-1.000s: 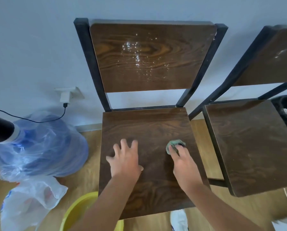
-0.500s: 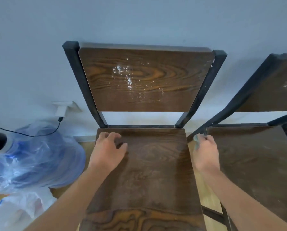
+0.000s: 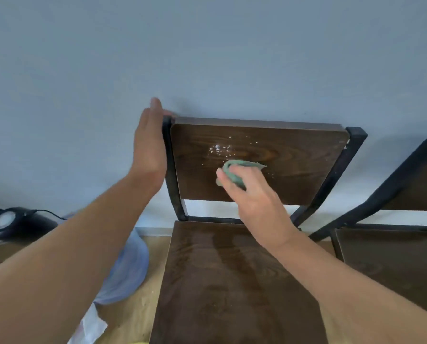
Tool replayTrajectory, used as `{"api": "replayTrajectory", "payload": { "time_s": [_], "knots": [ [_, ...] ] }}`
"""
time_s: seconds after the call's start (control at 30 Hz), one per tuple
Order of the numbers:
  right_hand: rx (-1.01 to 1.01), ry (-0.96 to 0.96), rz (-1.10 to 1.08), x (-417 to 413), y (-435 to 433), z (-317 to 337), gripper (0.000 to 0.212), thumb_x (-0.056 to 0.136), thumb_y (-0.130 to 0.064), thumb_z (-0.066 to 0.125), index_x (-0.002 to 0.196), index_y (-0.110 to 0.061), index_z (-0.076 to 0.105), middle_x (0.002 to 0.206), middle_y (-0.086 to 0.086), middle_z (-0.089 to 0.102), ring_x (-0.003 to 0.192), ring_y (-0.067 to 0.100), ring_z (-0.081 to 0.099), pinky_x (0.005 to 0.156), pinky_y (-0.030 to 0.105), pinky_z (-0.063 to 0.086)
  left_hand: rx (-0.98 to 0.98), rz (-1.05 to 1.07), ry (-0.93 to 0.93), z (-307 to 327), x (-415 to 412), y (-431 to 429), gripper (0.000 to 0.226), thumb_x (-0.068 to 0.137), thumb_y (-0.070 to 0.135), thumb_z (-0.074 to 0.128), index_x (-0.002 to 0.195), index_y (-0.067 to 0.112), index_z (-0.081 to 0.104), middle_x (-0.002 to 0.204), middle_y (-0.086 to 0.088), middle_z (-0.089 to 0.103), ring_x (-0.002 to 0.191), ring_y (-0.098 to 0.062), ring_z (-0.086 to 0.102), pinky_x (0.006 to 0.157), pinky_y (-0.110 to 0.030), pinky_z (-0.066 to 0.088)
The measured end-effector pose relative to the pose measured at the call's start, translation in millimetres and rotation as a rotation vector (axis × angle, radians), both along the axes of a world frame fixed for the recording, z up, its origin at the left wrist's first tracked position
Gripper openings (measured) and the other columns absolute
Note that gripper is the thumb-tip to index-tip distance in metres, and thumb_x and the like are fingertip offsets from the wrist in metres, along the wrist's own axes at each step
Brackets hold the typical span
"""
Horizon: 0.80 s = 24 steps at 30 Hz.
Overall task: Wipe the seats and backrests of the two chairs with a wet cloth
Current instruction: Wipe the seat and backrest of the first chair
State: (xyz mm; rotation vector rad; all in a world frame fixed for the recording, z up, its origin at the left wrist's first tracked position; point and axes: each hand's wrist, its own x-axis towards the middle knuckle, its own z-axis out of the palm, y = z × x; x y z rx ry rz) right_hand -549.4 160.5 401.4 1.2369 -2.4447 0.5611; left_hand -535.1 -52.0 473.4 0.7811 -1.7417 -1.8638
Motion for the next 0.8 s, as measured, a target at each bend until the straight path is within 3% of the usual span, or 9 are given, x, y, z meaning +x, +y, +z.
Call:
{"api": "replayTrajectory", "payload": {
  "time_s": [0.07,0.23,0.33,0.4,0.5,0.57,0.63,0.73,0.8],
  "knots": [
    [0.176,0.109,0.127,-10,-1,4,0.066,0.073,0.010,0.083,0.135,-0.001,0.062,0.120,0.019,0.066,0.111,0.032,0.063,0.082,0.041,0.063,-0.015,0.055,-0.007,-5,-5,4,0.030,0.103,0.044,0.043,0.085,0.026,0.057,0.086,0.013,0.058,0.080,-0.006,0.054,0.081,-0.026,0.039],
    [-0.130,0.270,0.000,-29,-30,31,0.029,0.090,0.001,0.071,0.119,0.002,0.069,0.107,0.020,0.069,0.100,0.033,0.062,0.090,0.039,0.057,-0.028,0.046,0.024,-11,-7,2,0.019,0.102,0.030,0.045,0.086,0.021,0.053,0.086,0.010,0.052,0.079,-0.006,0.049,0.077,-0.023,0.040],
    [0.144,0.265,0.178,-12,-35,-2,0.027,0.092,0.008,0.061,0.117,0.000,0.069,0.102,0.015,0.066,0.094,0.030,0.061,0.086,0.037,0.056,-0.050,0.046,0.038,-9,-8,-1,0.016,0.101,0.025,0.045,0.089,0.017,0.053,0.086,0.009,0.051,0.070,0.001,0.047,0.070,-0.016,0.039],
    [0.257,0.192,0.194,-8,-13,-16,0.031,0.085,0.007,0.066,0.114,-0.003,0.070,0.102,0.012,0.066,0.095,0.028,0.062,0.081,0.034,0.059,-0.061,0.041,0.028,-7,-6,0,0.017,0.102,0.024,0.044,0.090,0.016,0.052,0.084,0.010,0.049,0.066,0.003,0.046,0.066,-0.013,0.039],
    [-0.064,0.068,-0.006,-10,5,4,0.021,0.095,-0.001,0.060,0.112,0.002,0.072,0.104,0.016,0.065,0.104,0.019,0.059,0.097,0.024,0.053,-0.073,0.043,0.007,-8,-5,2,0.019,0.104,0.027,0.041,0.092,0.017,0.051,0.083,0.010,0.048,0.073,-0.001,0.046,0.066,-0.012,0.039],
    [-0.255,0.107,-0.184,-15,-7,32,0.023,0.097,-0.008,0.059,0.110,0.005,0.073,0.104,0.021,0.065,0.104,0.025,0.060,0.095,0.025,0.052,-0.072,0.032,0.004,-9,-5,3,0.019,0.105,0.028,0.040,0.094,0.017,0.050,0.084,0.009,0.047,0.077,-0.005,0.046,0.065,-0.008,0.039],
    [-0.303,0.174,-0.197,-15,-36,36,0.024,0.100,-0.010,0.057,0.107,0.005,0.074,0.102,0.022,0.066,0.101,0.029,0.061,0.091,0.030,0.056,-0.074,0.023,0.005,-9,-5,3,0.019,0.105,0.028,0.040,0.094,0.017,0.050,0.084,0.008,0.047,0.078,-0.006,0.046,0.065,-0.008,0.039],
    [-0.081,0.244,0.058,0,-72,-1,0.023,0.102,0.000,0.052,0.093,0.001,0.073,0.089,0.015,0.063,0.084,0.030,0.062,0.073,0.039,0.059,-0.045,0.020,0.028,-8,-6,-1,0.019,0.104,0.028,0.042,0.090,0.017,0.050,0.084,0.010,0.048,0.077,-0.007,0.045,0.073,-0.020,0.040],
    [0.155,0.270,0.157,8,-69,-21,0.014,0.085,0.007,0.066,0.089,-0.006,0.072,0.087,0.010,0.064,0.080,0.026,0.062,0.062,0.033,0.057,-0.041,0.015,0.022,-7,-7,0,0.019,0.103,0.027,0.042,0.090,0.016,0.050,0.085,0.009,0.048,0.077,-0.007,0.045,0.074,-0.021,0.040]
  ]
}}
